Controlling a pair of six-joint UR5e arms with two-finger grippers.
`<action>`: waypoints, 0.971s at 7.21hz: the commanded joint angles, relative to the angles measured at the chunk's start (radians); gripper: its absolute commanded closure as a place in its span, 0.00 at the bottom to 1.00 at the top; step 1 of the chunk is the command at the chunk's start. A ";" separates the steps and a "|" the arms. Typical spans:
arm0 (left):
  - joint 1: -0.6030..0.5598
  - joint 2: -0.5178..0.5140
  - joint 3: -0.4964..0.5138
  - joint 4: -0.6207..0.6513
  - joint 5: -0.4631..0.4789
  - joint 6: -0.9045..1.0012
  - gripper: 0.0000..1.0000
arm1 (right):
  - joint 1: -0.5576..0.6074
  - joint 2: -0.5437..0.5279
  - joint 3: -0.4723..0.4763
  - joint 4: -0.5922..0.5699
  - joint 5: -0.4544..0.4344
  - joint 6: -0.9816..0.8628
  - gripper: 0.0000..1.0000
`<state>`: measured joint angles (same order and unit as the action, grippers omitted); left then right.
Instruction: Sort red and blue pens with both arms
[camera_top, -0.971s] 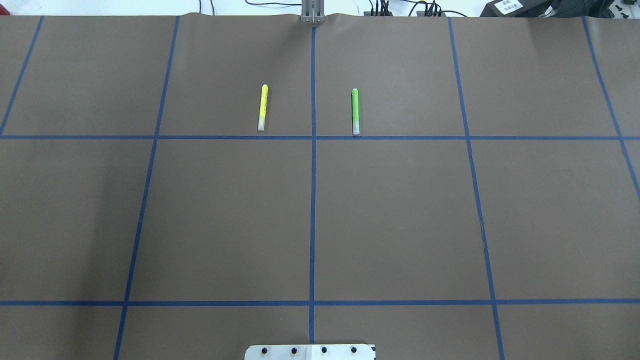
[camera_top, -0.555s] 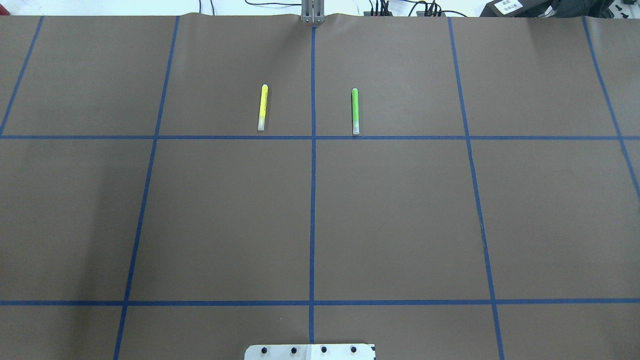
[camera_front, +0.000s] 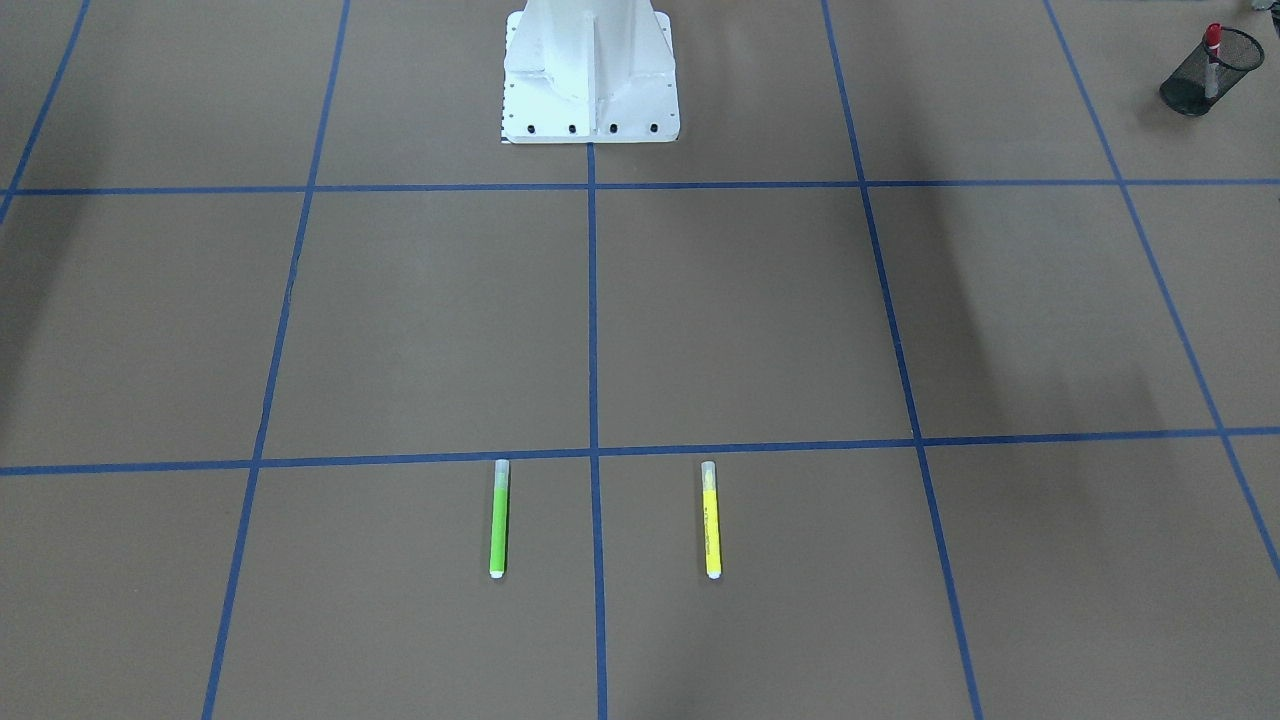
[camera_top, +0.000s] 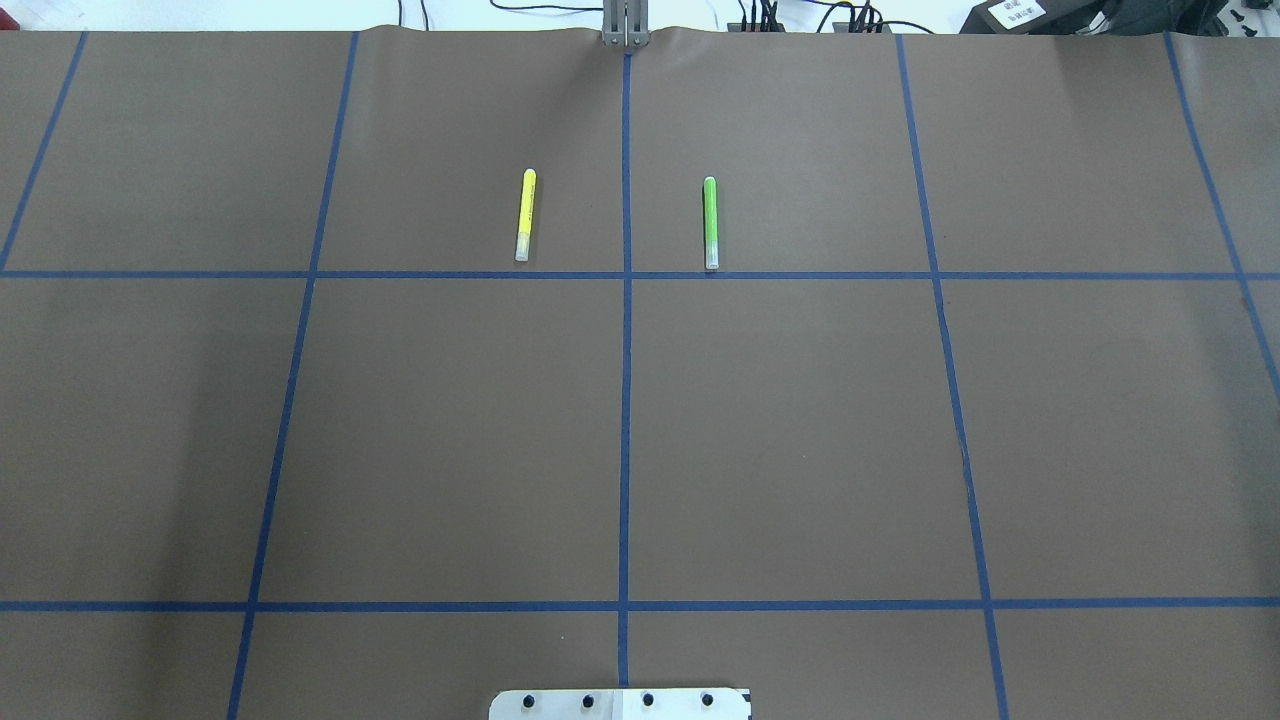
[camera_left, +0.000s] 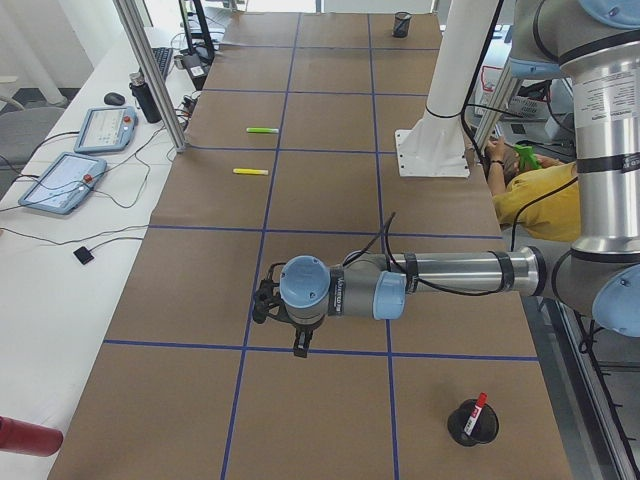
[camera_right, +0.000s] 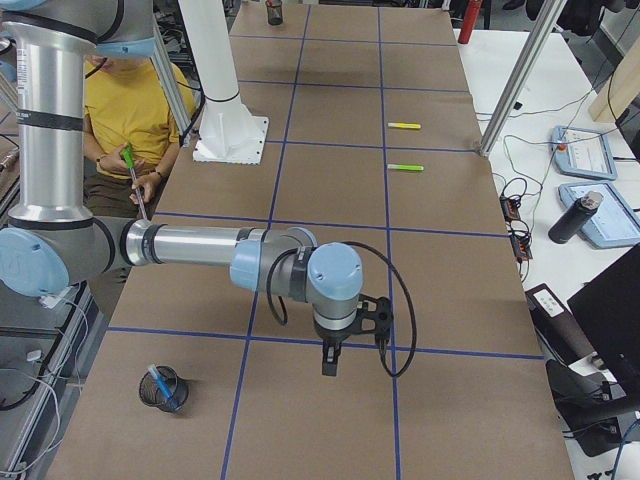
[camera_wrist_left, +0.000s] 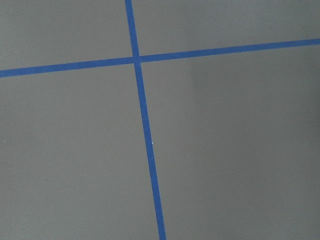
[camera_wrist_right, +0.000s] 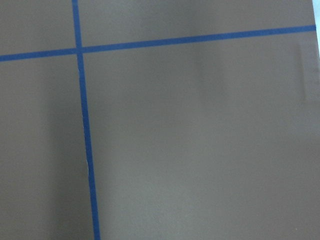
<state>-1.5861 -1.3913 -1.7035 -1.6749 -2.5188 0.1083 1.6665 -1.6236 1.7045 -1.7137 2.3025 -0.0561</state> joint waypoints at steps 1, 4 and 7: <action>0.000 -0.002 0.001 -0.002 0.000 0.001 0.00 | -0.157 0.153 -0.073 0.000 -0.032 0.082 0.00; 0.000 -0.002 0.001 -0.035 0.001 -0.002 0.00 | -0.209 0.192 -0.114 0.000 -0.054 0.082 0.00; 0.000 -0.003 -0.001 -0.037 0.005 -0.006 0.00 | -0.209 0.174 -0.111 0.000 -0.051 0.082 0.00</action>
<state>-1.5862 -1.3938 -1.7031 -1.7095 -2.5153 0.1017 1.4580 -1.4423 1.5917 -1.7141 2.2509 0.0267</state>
